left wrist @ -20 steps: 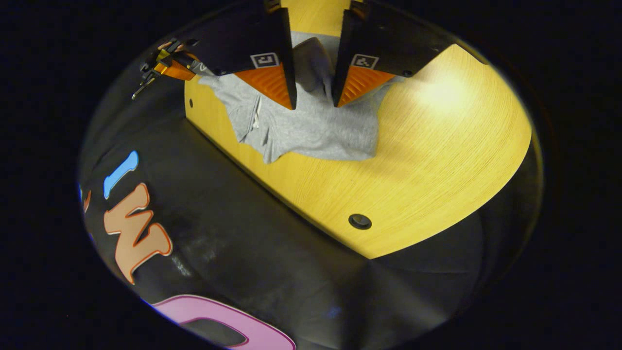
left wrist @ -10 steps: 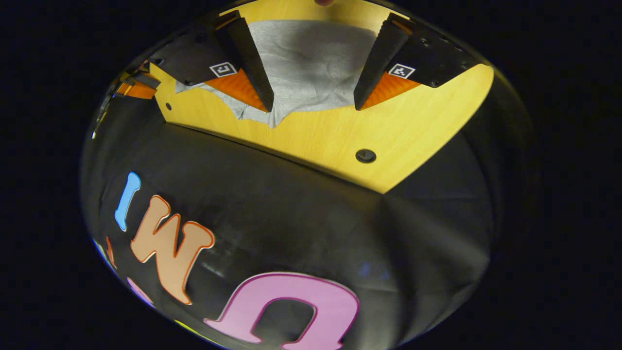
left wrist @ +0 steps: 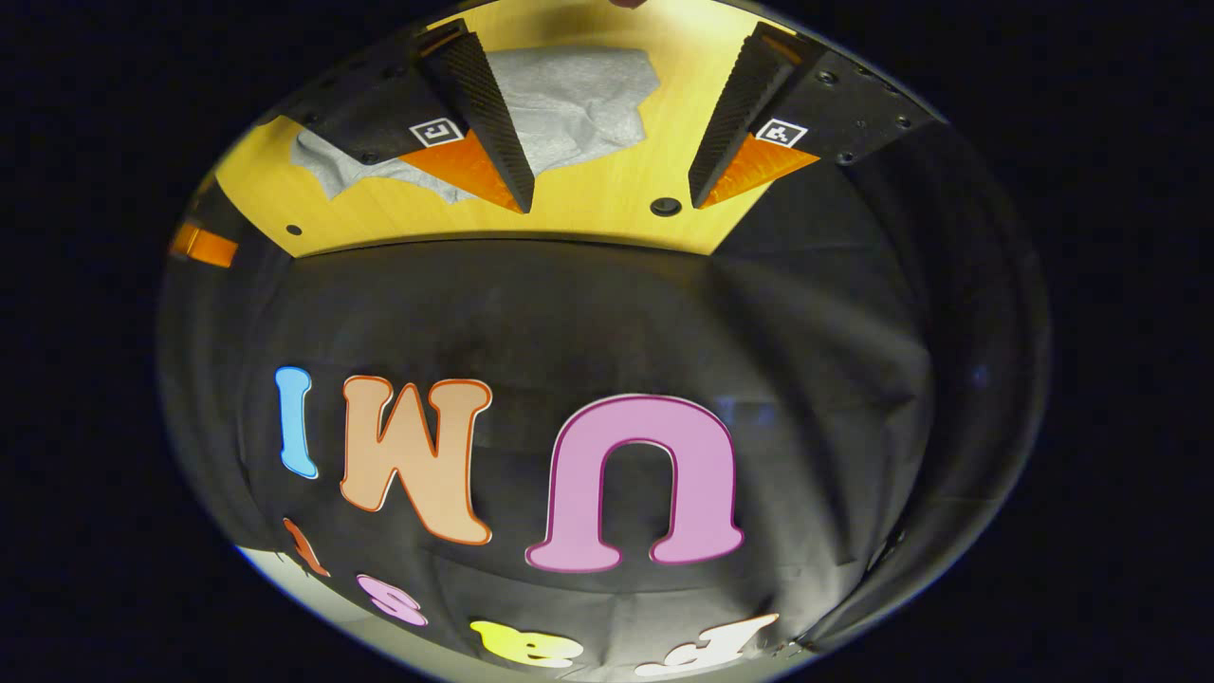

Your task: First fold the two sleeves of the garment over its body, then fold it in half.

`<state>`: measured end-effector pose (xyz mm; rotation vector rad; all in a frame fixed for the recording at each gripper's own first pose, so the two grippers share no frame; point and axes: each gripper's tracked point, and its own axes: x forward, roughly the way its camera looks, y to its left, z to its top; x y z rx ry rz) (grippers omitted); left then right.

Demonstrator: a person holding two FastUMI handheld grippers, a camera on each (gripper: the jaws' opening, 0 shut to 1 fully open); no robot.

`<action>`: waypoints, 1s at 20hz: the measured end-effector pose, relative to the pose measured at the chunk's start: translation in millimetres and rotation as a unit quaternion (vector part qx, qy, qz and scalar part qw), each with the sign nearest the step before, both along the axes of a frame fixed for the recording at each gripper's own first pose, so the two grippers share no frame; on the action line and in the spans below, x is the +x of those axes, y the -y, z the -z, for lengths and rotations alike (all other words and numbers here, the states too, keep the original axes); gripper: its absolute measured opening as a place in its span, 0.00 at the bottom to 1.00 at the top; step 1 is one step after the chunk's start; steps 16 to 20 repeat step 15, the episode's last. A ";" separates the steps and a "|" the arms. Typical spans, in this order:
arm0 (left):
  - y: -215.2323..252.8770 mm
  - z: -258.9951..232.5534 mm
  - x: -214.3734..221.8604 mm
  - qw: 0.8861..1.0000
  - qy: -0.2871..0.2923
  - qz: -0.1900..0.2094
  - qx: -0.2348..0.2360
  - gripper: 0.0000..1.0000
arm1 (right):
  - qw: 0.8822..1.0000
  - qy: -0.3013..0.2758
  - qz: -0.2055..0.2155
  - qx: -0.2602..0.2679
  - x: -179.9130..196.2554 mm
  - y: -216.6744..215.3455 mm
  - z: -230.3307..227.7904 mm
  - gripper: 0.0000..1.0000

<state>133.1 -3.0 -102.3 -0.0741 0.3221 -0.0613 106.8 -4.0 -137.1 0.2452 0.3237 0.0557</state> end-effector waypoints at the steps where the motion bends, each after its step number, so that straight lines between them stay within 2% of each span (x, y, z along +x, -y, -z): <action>1: -6.5 -8.9 -7.2 1.000 0.015 -0.008 0.016 0.95 | 1.000 0.017 -0.003 -0.014 -9.0 -0.8 -10.8 0.98; 2: -12.5 -16.2 -13.7 0.999 0.028 -0.016 0.034 0.95 | 0.999 0.032 -0.002 -0.031 -18.0 0.1 -19.2 0.93; 3: -18.6 -22.4 -21.0 0.998 0.040 -0.025 0.049 0.95 | 0.998 0.046 -0.003 -0.046 -26.7 1.0 -27.7 1.00; 5: -21.1 -34.0 -36.0 0.996 0.056 -0.032 0.056 0.94 | 0.995 0.079 -0.005 -0.063 -33.3 -8.0 -39.1 0.98; 9: -13.4 -33.9 -59.5 0.997 0.051 -0.025 0.052 0.95 | 0.994 0.069 -0.021 -0.082 -61.6 -23.4 -32.3 0.95; 11: -7.4 -38.7 -64.5 0.997 0.057 -0.015 0.054 0.98 | 0.993 0.082 -0.018 -0.086 -72.4 -22.3 -36.6 0.98; 12: -3.6 -39.0 -65.3 0.997 0.058 -0.008 0.054 0.98 | 0.992 0.089 -0.018 -0.084 -75.8 -25.0 -38.8 0.95; 14: 7.1 -41.6 -67.5 0.997 0.057 0.008 0.050 0.98 | 0.992 0.091 -0.017 -0.087 -77.6 -28.2 -41.3 0.98; 15: 10.6 -44.4 -68.3 0.997 0.059 0.012 0.049 1.00 | 0.992 0.090 -0.017 -0.089 -79.6 -29.2 -41.8 0.95; 20: 10.6 -44.4 -68.3 0.997 0.059 0.012 0.049 1.00 | 0.992 0.090 -0.017 -0.089 -79.6 -29.2 -41.8 0.95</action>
